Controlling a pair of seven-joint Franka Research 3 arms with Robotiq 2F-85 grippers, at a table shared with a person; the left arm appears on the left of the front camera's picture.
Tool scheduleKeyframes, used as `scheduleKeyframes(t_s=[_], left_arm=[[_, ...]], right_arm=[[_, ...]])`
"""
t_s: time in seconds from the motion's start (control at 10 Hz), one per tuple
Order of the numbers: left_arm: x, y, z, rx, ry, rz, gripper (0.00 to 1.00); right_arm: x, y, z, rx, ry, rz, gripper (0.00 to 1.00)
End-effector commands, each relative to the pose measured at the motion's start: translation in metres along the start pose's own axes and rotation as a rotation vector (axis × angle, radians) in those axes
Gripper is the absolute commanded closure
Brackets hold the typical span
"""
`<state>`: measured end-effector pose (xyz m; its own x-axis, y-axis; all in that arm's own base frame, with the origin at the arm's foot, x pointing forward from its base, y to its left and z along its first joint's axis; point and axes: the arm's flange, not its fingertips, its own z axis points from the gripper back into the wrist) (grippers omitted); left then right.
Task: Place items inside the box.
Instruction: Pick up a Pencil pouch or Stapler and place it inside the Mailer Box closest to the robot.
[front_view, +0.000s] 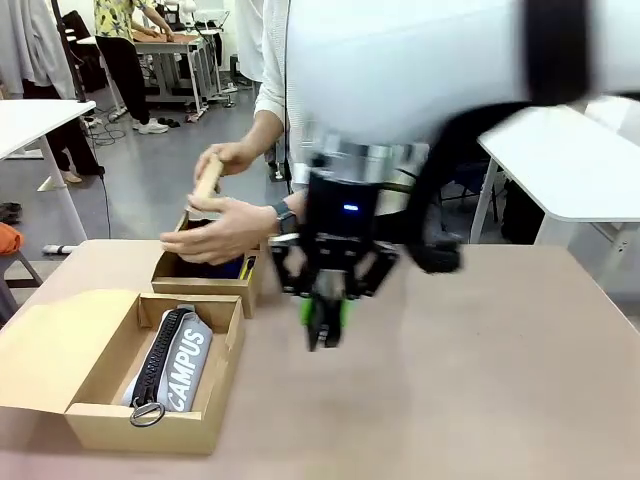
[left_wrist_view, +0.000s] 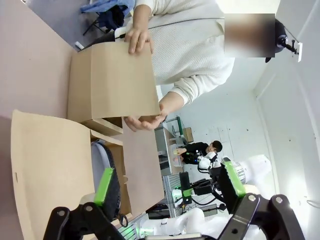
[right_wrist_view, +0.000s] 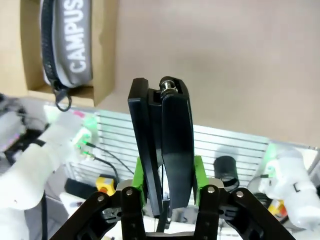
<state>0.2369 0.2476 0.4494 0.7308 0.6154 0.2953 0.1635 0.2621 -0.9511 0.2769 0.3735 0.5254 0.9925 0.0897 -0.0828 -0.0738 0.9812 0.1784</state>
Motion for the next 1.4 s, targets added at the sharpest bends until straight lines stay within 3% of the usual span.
scheduleKeyframes(t_s=[0.0, 0.2, 1.3], left_arm=[[-0.001, 0.0, -0.001, -0.022, -0.01, -0.013, 0.0], [-0.001, 0.0, -0.001, -0.022, -0.01, -0.013, 0.0], [-0.001, 0.0, -0.001, -0.022, -0.01, -0.013, 0.0]], right_arm=[[-0.064, -0.091, -0.019, 0.112, -0.058, 0.016, 0.58], [-0.074, -0.118, -0.032, 0.166, -0.049, -0.056, 0.58], [-0.034, -0.088, -0.032, 0.087, 0.059, -0.011, 0.58]])
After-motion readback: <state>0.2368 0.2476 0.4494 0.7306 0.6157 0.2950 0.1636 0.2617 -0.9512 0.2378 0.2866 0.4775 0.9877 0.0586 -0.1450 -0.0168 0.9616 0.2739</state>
